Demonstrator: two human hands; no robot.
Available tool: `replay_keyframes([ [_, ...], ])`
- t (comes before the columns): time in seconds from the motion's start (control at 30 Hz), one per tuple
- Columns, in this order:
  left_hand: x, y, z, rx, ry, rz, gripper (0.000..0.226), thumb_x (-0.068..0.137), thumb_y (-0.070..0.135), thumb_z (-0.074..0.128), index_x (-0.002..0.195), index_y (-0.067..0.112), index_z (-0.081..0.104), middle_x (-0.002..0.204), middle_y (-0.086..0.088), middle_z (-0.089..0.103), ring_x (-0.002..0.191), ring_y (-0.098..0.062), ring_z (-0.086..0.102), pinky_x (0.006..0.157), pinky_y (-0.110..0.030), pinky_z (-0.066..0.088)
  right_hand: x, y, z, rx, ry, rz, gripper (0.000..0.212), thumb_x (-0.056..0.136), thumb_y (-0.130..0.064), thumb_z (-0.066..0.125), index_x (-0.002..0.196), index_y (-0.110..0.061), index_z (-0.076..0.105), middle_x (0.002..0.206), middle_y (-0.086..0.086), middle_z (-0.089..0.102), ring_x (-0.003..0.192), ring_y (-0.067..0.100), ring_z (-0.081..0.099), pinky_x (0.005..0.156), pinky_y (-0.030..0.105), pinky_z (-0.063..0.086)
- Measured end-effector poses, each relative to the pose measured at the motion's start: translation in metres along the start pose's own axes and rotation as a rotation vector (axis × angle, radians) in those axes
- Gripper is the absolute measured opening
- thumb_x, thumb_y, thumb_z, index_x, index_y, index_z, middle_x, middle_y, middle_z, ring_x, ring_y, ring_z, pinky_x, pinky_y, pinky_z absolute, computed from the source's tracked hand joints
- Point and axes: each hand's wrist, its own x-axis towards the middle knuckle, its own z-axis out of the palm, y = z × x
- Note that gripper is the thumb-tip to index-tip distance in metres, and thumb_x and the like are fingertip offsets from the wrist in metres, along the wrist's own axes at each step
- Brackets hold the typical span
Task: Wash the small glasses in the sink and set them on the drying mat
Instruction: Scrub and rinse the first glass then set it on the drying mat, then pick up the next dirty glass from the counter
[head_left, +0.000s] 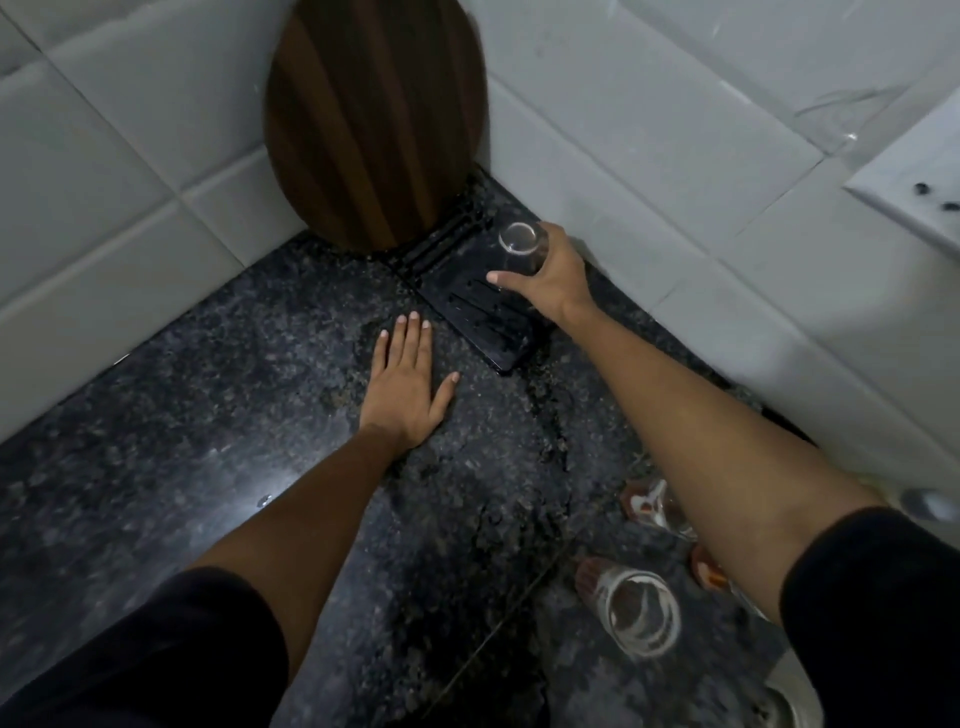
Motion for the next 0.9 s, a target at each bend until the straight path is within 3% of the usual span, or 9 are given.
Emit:
replay_keyframes([
  [0.07,-0.001,0.001,-0.002,0.000,-0.010,0.003,0.086,0.107,0.064,0.009,0.167,0.002,0.002,0.176,-0.018,0.000,0.163,-0.031,-0.003,0.131,-0.051,0.000,-0.014,-0.002,-0.015,-0.010,-0.006,0.021,0.100,0.069,-0.036,0.098,0.150,-0.008,0.046,0.141,0.011,0.058,0.129,0.020,0.056,0.112,0.035,0.047],
  [0.27,-0.004,0.010,-0.009,-0.038,-0.093,-0.036,0.082,0.110,0.057,0.021,0.166,0.000,0.001,0.175,-0.021,-0.001,0.163,-0.035,-0.005,0.131,-0.048,-0.004,-0.121,-0.012,-0.075,-0.019,0.020,-0.025,0.064,0.088,-0.029,0.086,0.141,-0.009,0.057,0.139,0.009,0.060,0.124,0.016,0.055,0.110,0.036,0.049],
  [0.4,-0.046,0.042,-0.008,-0.094,-0.067,0.122,0.081,0.109,0.054,0.031,0.164,-0.003,0.015,0.173,-0.025,0.014,0.162,-0.037,0.009,0.132,-0.047,0.004,-0.215,-0.003,-0.102,-0.124,-0.011,-0.097,0.050,0.092,-0.033,0.081,0.133,-0.009,0.066,0.131,0.008,0.066,0.119,0.018,0.063,0.105,0.038,0.053],
  [0.63,-0.161,0.113,0.024,-0.219,-0.109,0.254,0.098,0.096,0.070,0.028,0.164,-0.001,0.023,0.172,-0.022,0.020,0.161,-0.034,0.015,0.132,-0.044,0.006,-0.354,0.043,-0.122,-0.329,-0.046,-0.122,0.068,0.087,-0.056,0.079,0.139,-0.017,0.062,0.132,0.002,0.062,0.120,0.016,0.058,0.095,0.024,0.044],
  [0.8,-0.216,0.149,0.042,-0.170,-0.143,0.308,0.094,0.100,0.067,0.024,0.165,-0.001,0.018,0.173,-0.021,0.016,0.162,-0.033,0.011,0.132,-0.043,0.003,-0.390,0.072,-0.112,-0.307,-0.074,-0.033,0.094,0.078,-0.071,0.079,0.150,-0.019,0.050,0.147,0.004,0.055,0.136,0.022,0.052,0.110,0.038,0.047],
  [0.9,-0.230,0.157,0.050,-0.093,-0.150,0.309,0.094,0.101,0.067,0.016,0.165,-0.002,0.012,0.174,-0.022,0.007,0.163,-0.034,0.002,0.132,-0.045,-0.002,-0.396,0.078,-0.106,-0.256,-0.087,-0.005,0.098,0.073,-0.062,0.087,0.151,-0.020,0.046,0.149,0.007,0.054,0.135,0.025,0.053,0.107,0.038,0.048],
])
